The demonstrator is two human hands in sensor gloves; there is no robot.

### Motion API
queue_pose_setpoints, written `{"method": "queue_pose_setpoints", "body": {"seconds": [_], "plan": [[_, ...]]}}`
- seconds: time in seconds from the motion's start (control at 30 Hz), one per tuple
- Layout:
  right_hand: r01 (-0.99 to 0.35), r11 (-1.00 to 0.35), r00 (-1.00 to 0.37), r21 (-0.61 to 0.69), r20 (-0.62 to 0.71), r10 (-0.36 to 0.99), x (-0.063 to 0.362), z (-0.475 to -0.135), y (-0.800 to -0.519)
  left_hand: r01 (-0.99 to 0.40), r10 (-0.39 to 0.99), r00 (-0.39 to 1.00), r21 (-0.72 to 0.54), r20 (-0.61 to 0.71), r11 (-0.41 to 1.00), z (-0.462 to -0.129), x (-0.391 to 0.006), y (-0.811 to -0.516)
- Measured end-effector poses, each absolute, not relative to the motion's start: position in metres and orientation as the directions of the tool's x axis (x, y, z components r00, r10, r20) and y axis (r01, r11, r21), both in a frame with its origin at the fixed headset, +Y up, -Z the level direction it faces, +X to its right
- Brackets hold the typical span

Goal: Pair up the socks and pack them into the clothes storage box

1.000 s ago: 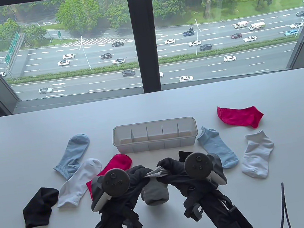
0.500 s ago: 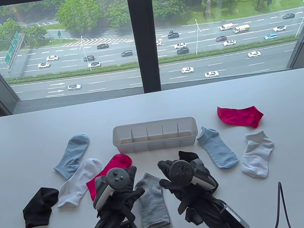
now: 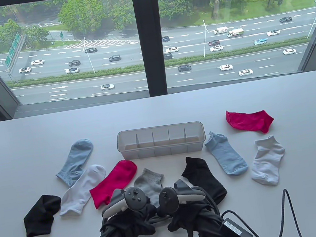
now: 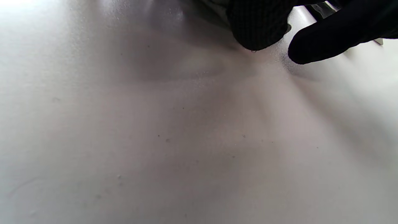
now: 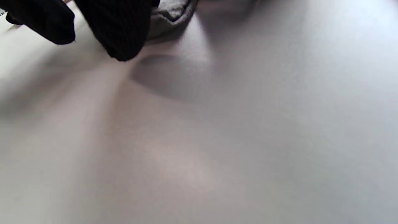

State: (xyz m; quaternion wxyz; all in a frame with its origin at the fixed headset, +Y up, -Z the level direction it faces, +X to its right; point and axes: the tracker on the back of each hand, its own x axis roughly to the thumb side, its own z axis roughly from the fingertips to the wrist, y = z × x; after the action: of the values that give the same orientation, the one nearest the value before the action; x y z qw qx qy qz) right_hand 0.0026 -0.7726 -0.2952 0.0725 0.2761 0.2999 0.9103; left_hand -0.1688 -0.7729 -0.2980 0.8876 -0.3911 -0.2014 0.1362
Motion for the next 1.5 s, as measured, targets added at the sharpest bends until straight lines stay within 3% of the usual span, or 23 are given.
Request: {"method": "queue_pose_setpoints", "body": {"seconds": [0.07,0.13,0.2,0.3,0.4,0.5,0.67,0.73,0.87,0.93,1.0,1.07,1.2,1.3,1.5], "plan": [[-0.111,-0.85,-0.847,0.516,0.398,0.352,0.005,-0.299,-0.774,-0.106,0.383,0.884,-0.683,0.268,0.723,-0.298,-0.166,-0.77],[-0.169,-0.773,-0.842,0.612,0.318,0.436,0.006,-0.302,-0.775,-0.123,0.372,0.887,-0.638,0.272,0.76,-0.298,-0.164,-0.77],[-0.233,-0.78,-0.843,0.581,0.28,0.46,0.005,-0.302,-0.776,-0.122,0.361,0.891,-0.621,0.274,0.774,-0.296,-0.162,-0.77],[-0.202,-0.797,-0.85,0.569,0.303,0.431,0.005,-0.303,-0.774,-0.167,0.394,0.886,-0.625,0.244,0.763,-0.297,-0.164,-0.771],[-0.167,-0.717,-0.826,0.677,0.301,0.477,0.011,-0.305,-0.774,-0.179,0.406,0.883,-0.634,0.234,0.753,-0.298,-0.165,-0.772],[-0.186,-0.789,-0.863,0.585,0.287,0.416,0.01,-0.307,-0.779,-0.202,0.435,0.874,-0.654,0.216,0.729,-0.299,-0.168,-0.774],[-0.176,-0.774,-0.872,0.609,0.268,0.409,0.006,-0.308,-0.78,-0.218,0.462,0.859,-0.661,0.219,0.718,-0.297,-0.169,-0.775],[-0.203,-0.774,-0.872,0.599,0.249,0.421,0.005,-0.308,-0.78,-0.158,0.374,0.897,-0.618,0.236,0.77,-0.296,-0.165,-0.775],[-0.25,-0.785,-0.859,0.567,0.244,0.45,0.008,-0.307,-0.778,-0.196,0.393,0.894,-0.602,0.215,0.774,-0.298,-0.166,-0.773],[-0.274,-0.711,-0.81,0.647,0.244,0.534,0.01,-0.307,-0.78,-0.21,0.403,0.893,-0.606,0.201,0.767,-0.299,-0.168,-0.774],[-0.196,-0.74,-0.838,0.644,0.282,0.467,0.008,-0.304,-0.781,-0.206,0.403,0.893,-0.615,0.199,0.761,-0.299,-0.167,-0.775],[-0.15,-0.835,-0.873,0.529,0.326,0.364,0.005,-0.303,-0.78,-0.206,0.397,0.895,-0.604,0.202,0.77,-0.299,-0.166,-0.775],[-0.165,-0.816,-0.878,0.554,0.295,0.378,0.002,-0.306,-0.78,-0.221,0.433,0.877,-0.624,0.209,0.749,-0.298,-0.17,-0.776],[-0.166,-0.804,-0.876,0.571,0.289,0.386,0.002,-0.306,-0.78,-0.159,0.342,0.91,-0.564,0.234,0.81,-0.296,-0.166,-0.774],[-0.155,-0.79,-0.871,0.593,0.295,0.393,0.001,-0.305,-0.777,-0.178,0.352,0.908,-0.548,0.229,0.817,-0.297,-0.164,-0.773]]}}
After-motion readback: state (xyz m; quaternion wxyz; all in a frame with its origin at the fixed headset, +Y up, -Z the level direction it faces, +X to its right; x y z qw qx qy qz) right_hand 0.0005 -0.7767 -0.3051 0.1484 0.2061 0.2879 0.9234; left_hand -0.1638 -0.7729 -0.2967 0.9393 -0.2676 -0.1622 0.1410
